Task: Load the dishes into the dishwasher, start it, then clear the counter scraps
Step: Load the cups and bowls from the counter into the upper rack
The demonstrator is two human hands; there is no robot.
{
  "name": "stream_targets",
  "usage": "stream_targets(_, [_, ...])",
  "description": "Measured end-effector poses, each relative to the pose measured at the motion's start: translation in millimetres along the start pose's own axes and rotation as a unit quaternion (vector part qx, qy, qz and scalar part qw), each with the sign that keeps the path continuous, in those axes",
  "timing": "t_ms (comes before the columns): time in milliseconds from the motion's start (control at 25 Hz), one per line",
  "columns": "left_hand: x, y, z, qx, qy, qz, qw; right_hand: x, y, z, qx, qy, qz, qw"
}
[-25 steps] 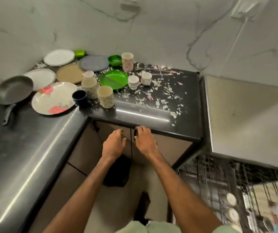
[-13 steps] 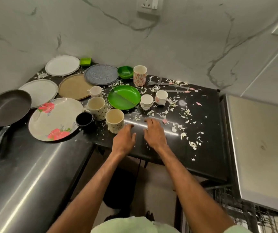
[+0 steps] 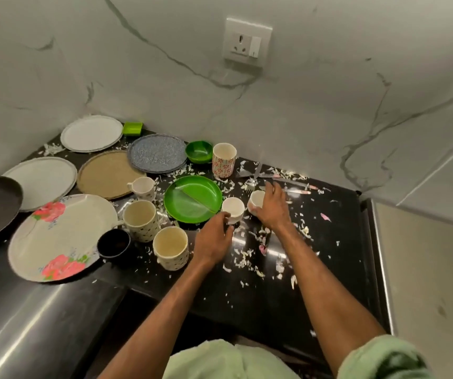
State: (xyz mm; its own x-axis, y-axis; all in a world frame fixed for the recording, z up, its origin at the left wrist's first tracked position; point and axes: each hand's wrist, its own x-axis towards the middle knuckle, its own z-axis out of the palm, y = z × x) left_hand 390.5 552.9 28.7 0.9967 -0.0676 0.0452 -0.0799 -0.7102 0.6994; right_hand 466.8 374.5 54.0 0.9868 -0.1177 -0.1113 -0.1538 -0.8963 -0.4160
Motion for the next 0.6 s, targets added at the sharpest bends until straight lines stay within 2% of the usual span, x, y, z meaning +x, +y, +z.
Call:
stream_targets(240, [26.4,9.1,21.2,0.004,0.019,-0.030,0.999,36.2,1.0,7.0,-0.082,-0.123,-0.083,0.986])
stream_targets(600, [-8.8,10.8,55.9,0.036,-0.062,0.012,0.997,-24.1,28.1,18.5,-0.108,-0.090,-0.070,0.988])
